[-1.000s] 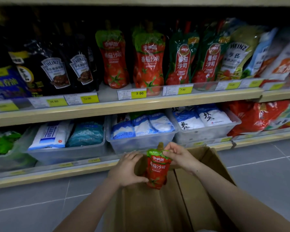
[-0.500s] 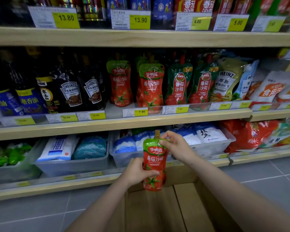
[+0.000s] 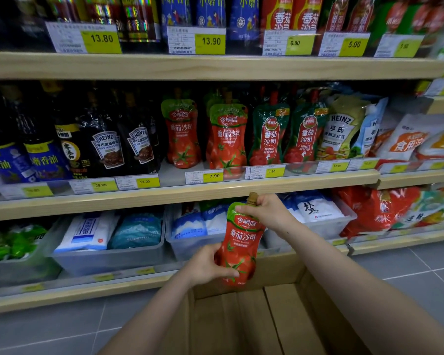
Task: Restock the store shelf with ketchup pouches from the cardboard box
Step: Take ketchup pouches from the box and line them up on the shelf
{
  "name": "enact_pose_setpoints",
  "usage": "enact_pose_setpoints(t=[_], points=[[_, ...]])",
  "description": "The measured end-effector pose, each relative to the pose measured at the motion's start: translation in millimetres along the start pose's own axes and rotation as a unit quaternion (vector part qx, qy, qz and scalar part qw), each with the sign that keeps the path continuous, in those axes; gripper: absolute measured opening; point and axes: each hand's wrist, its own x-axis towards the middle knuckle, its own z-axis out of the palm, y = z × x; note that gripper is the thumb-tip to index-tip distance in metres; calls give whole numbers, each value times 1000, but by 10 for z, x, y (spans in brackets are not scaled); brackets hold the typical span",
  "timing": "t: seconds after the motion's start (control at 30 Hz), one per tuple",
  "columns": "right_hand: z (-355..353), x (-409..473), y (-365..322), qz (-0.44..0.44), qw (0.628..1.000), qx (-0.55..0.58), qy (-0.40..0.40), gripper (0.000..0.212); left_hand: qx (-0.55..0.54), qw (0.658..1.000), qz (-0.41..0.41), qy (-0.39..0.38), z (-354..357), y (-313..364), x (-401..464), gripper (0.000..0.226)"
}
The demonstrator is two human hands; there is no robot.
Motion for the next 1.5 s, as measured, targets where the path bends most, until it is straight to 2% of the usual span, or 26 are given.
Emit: enact_pose_setpoints(t=[0.13,0.17,0.23,0.3,0.4,0.5,0.63,0.77,0.87,1.07,1.2,1.3,1.5], points=[[12,-67,-73,-43,997,31,-50,16,-22,997,11,68,6,-4,-16,51],[21,-97,-58,-51,995,45,-70,17,-29,996,15,85,-9,15,-12,49],[61,-140,47,-38,993,56,-99,31,-36,993,19,109,-62,57,7,47],[132,-172,154,-22,995,52,-86,39,-35,992,26,118,-128,82,27,47],[170,-149,106,-56,994,80,-55,26,-79,989,52,112,-258,134,33,49],[150,-85,-177,-98,989,88,-61,21,-112,983,86,121,-455,253,2,43],[150,69,-736,-190,976,89,-56,23,-117,964,141,191,-931,589,45,41],[208,289,-1298,-270,957,103,-33,23,-80,940,212,255,-1540,916,151,44],[333,442,-1497,-304,947,99,-24,24,-33,925,224,305,-1817,986,247,40],[605,788,-1358,-281,956,83,-6,27,22,922,186,338,-1930,726,485,32],[689,986,-1198,-222,974,6,31,26,52,938,136,314,-1917,596,557,30],[714,1098,-1203,-208,976,-43,55,28,97,936,116,317,-1939,598,579,31],[708,1143,-1193,-194,980,-22,37,34,120,942,94,299,-1959,625,564,38]])
